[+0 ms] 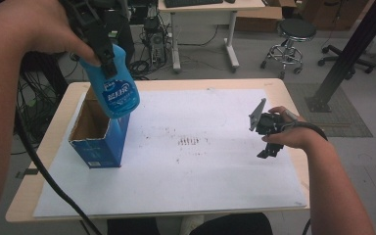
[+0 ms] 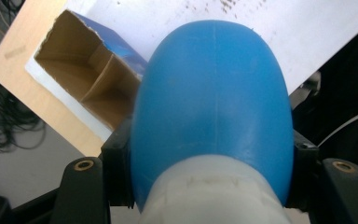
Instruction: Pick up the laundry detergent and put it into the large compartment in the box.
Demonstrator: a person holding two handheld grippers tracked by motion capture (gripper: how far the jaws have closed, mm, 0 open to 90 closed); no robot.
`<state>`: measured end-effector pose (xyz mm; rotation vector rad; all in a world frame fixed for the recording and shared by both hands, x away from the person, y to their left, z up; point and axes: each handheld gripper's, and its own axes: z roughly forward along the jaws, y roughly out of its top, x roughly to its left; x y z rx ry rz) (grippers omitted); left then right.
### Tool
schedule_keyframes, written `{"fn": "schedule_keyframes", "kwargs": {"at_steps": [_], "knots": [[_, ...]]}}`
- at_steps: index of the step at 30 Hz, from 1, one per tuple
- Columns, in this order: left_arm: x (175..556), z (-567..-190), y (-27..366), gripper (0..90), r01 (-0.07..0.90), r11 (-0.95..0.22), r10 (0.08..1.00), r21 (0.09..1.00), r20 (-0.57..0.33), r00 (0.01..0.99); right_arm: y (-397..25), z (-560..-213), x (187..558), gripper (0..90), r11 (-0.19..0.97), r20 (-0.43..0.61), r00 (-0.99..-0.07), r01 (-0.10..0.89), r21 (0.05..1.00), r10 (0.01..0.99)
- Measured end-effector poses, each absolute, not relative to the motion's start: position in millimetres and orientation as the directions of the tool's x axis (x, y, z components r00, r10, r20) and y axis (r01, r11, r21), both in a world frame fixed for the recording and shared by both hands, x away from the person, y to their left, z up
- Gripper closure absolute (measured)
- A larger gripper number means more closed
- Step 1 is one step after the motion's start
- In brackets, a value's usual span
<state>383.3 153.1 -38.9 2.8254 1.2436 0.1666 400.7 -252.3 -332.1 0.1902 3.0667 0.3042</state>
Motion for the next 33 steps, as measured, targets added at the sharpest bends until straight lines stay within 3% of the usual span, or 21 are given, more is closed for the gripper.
{"fn": "schedule_keyframes", "kwargs": {"at_steps": [4,11,17,33], "knots": [[386.8,-31.7,161.8,38.1,0.811,-0.569,0.822,0.133,0.085,0.563,-252.4,-331.4,401.0,6.0,0.973,-0.043,-0.991,0.116,0.199,0.127],[392.3,-27.6,176.3,38.1,0.880,-0.450,0.893,0.150,0.082,0.442,-251.1,-331.2,400.8,6.0,0.973,-0.042,-0.991,0.115,0.201,0.126],[397.1,-34.4,188.3,38.1,0.912,-0.382,0.924,0.150,0.051,0.379,-248.7,-331.8,401.4,6.0,0.974,-0.043,-0.992,0.106,0.201,0.117],[404.3,-48.4,218.0,38.1,0.969,-0.175,0.983,0.175,0.078,0.163,-239.5,-331.4,402.8,6.0,0.976,-0.046,-0.995,0.082,0.201,0.094]]}}
